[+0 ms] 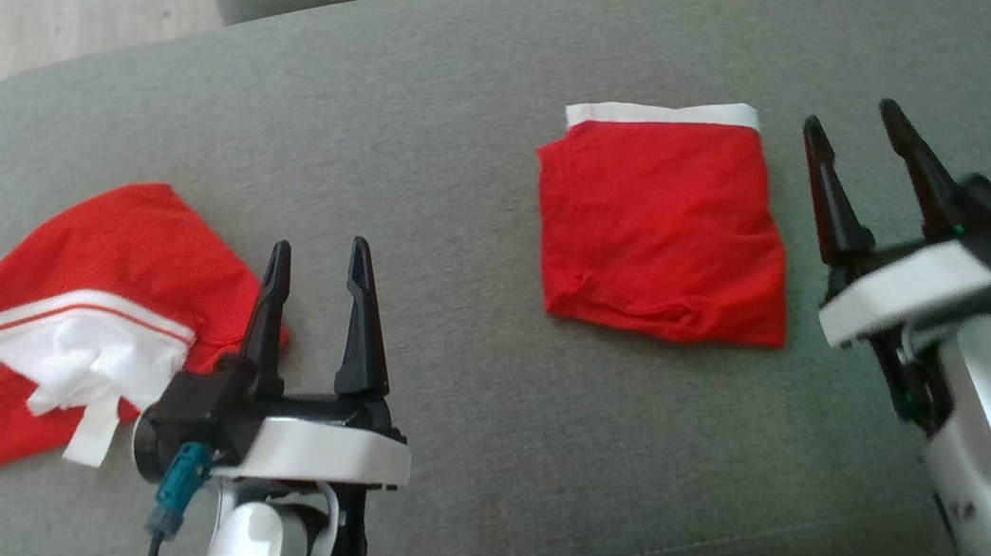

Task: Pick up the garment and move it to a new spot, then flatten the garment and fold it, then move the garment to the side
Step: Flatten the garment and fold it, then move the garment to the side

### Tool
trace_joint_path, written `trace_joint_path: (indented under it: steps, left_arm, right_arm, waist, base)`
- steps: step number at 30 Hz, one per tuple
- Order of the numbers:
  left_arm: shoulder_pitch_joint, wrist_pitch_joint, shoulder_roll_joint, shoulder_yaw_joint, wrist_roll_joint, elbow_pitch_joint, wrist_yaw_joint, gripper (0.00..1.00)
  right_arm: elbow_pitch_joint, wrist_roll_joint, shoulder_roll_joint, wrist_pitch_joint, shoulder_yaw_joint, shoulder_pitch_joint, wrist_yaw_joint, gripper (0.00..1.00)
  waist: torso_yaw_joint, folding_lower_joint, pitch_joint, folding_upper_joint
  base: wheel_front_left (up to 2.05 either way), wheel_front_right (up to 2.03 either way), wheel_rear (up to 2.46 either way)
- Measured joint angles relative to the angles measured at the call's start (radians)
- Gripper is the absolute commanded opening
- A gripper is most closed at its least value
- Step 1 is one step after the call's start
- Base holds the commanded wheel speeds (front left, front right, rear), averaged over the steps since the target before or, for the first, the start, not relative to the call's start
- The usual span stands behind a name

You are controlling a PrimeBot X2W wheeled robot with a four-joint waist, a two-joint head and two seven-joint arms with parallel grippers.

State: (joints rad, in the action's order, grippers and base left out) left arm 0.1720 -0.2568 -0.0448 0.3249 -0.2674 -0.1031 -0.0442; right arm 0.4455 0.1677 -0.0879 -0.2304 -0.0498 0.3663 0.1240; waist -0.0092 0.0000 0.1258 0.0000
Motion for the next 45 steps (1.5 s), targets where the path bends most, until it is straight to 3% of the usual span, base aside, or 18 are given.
trace_joint_path:
  steps: [7,21,32,45]
  left_arm:
    - [0.009,0.000,0.000,-0.002,-0.006,-0.001,0.001,1.00]
    - [0.009,0.000,0.000,-0.003,-0.010,-0.015,0.009,1.00]
    - [0.055,0.000,0.000,0.020,-0.010,-0.016,0.020,1.00]
    - [0.106,0.000,0.000,0.026,-0.010,-0.015,0.027,1.00]
  right_arm:
    - [-0.177,-0.153,0.031,0.000,0.081,-0.137,0.000,1.00]
    - [-0.215,-0.086,0.039,0.034,0.088,-0.188,0.000,1.00]
    - [-0.010,0.081,0.039,0.131,0.029,-0.051,0.000,1.00]
    - [0.234,0.109,0.029,0.123,0.016,0.126,0.000,0.98]
  waist:
    - [-0.039,0.0000,0.009,0.0000]
    - [-0.043,0.0000,0.038,0.0000]
    - [0.007,0.0001,0.129,0.0000]
    - [0.080,0.0001,0.229,0.0000]
  base:
    - [0.00,0.00,0.00]
    - [0.00,0.00,0.00]
    - [0.00,0.00,0.00]
    - [0.00,0.00,0.00]
